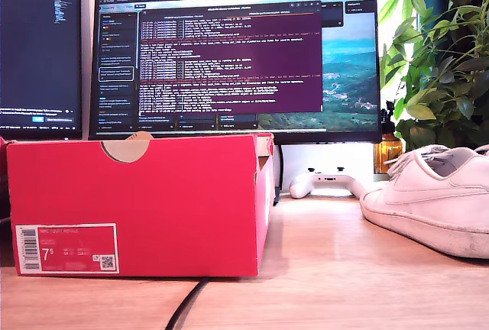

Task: Pack the white shoes by picking the first shoe and placing it inside the red shoebox, left side, then picking and rotating the second shoe and placing it in the shoebox

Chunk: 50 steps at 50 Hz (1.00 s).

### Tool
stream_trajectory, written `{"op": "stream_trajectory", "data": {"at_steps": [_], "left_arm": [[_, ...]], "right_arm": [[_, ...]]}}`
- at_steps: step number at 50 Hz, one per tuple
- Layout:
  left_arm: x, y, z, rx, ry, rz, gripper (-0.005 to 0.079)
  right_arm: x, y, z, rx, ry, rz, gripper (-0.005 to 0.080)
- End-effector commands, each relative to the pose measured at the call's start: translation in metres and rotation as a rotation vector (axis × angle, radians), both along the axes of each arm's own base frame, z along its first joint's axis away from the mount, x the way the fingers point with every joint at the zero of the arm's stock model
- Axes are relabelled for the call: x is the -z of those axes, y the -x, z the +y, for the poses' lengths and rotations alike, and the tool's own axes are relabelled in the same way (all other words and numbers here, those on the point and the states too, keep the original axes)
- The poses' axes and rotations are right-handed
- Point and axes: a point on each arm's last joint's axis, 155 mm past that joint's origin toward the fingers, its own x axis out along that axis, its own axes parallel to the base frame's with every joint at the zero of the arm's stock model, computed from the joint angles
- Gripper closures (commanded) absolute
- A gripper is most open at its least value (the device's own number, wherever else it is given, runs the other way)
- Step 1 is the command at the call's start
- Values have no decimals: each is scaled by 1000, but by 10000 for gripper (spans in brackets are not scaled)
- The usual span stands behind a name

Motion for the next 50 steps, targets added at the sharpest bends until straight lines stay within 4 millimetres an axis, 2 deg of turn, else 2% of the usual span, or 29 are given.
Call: {"op": "stream_trajectory", "data": {"at_steps": [1, 17, 23, 36, 44, 50], "left_arm": [[20, -1, -1, 4, 4, 62, 757], [20, -1, -1, 5, 5, 62, 757], [14, -1, -1, 5, 16, 38, 757], [-40, 5, -5, 44, 153, -167, 757], [-71, 14, -13, 108, 183, -288, 757], [-87, 22, -29, 195, 170, -321, 757]], "right_arm": [[18, 1, 1, -5, -4, 71, 763], [17, 1, 1, -5, -4, 67, 763], [8, 0, 1, -5, -6, 29, 763], [-54, 8, 1, -21, -120, -209, 763], [-75, 13, 3, -43, -182, -258, 762], [-90, 19, 15, -112, -179, -273, 762]]}}
